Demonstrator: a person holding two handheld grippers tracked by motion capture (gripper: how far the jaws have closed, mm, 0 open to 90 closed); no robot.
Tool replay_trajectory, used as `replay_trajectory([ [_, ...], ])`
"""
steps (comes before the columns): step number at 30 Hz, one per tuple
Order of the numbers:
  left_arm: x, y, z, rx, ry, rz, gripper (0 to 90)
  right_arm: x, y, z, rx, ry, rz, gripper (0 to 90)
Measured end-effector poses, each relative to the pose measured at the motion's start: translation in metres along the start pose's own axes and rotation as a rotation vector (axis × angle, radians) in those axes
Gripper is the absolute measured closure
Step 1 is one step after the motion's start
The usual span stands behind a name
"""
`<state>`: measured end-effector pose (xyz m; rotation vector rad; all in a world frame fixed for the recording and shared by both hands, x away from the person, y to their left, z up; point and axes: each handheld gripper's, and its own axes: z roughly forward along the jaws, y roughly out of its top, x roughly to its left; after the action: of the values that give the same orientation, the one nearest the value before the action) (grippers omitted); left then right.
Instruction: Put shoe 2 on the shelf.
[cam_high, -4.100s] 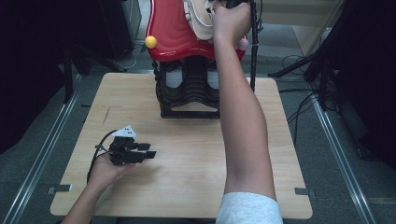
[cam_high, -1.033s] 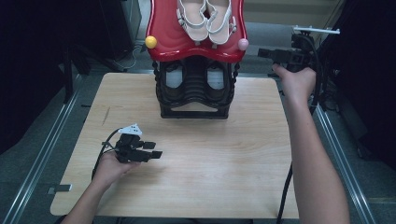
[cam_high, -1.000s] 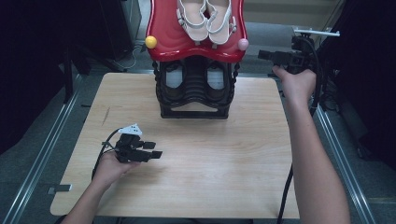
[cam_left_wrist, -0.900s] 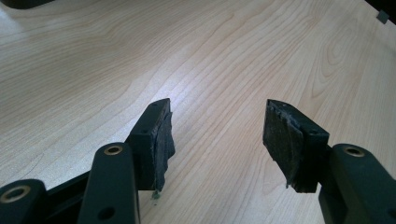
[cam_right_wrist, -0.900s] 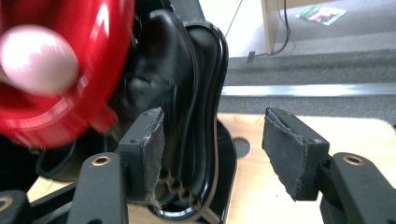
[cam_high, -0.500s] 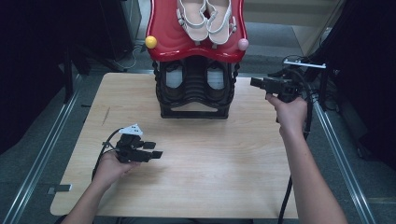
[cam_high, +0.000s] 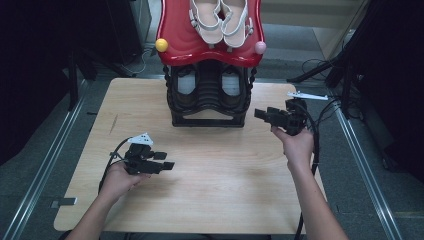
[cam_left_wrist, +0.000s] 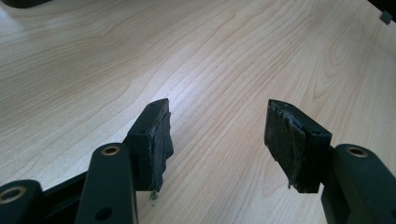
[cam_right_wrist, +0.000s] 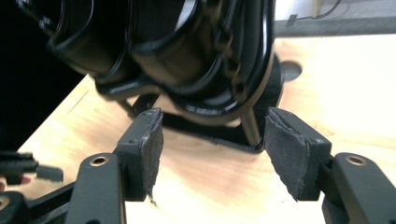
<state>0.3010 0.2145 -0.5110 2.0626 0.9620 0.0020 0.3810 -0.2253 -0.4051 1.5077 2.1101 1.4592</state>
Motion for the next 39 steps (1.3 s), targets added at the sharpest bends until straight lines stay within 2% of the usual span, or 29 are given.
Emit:
replay_trajectory([
  [6, -0.001, 0.0, 0.001, 0.0, 0.001, 0.0, 40.8, -0.001, -0.029, 0.008, 0.026, 0.001, 0.001, 38.7],
  [11, -0.001, 0.0, 0.002, 0.005, 0.002, 0.003, 40.0, 0.001, -0.049, 0.016, 0.039, 0.033, 0.011, 38.8],
  [18, -0.002, 0.0, 0.004, 0.004, 0.005, 0.003, 39.3, -0.001, -0.075, 0.029, 0.065, 0.054, 0.024, 39.0],
  [23, -0.003, 0.001, 0.006, 0.007, 0.006, 0.005, 39.0, 0.002, -0.089, 0.04, 0.102, 0.059, -0.024, 39.4],
  [32, -0.005, 0.001, 0.009, 0.016, 0.003, 0.01, 37.8, 0.013, -0.099, 0.047, 0.094, 0.087, -0.068, 39.1],
  [37, -0.006, 0.001, 0.011, 0.026, 0.009, 0.008, 36.8, 0.015, -0.106, 0.056, 0.148, 0.078, -0.106, 38.3],
  [39, -0.007, 0.001, 0.011, 0.031, 0.009, 0.012, 36.6, 0.016, -0.107, 0.058, 0.159, 0.082, -0.108, 38.3],
])
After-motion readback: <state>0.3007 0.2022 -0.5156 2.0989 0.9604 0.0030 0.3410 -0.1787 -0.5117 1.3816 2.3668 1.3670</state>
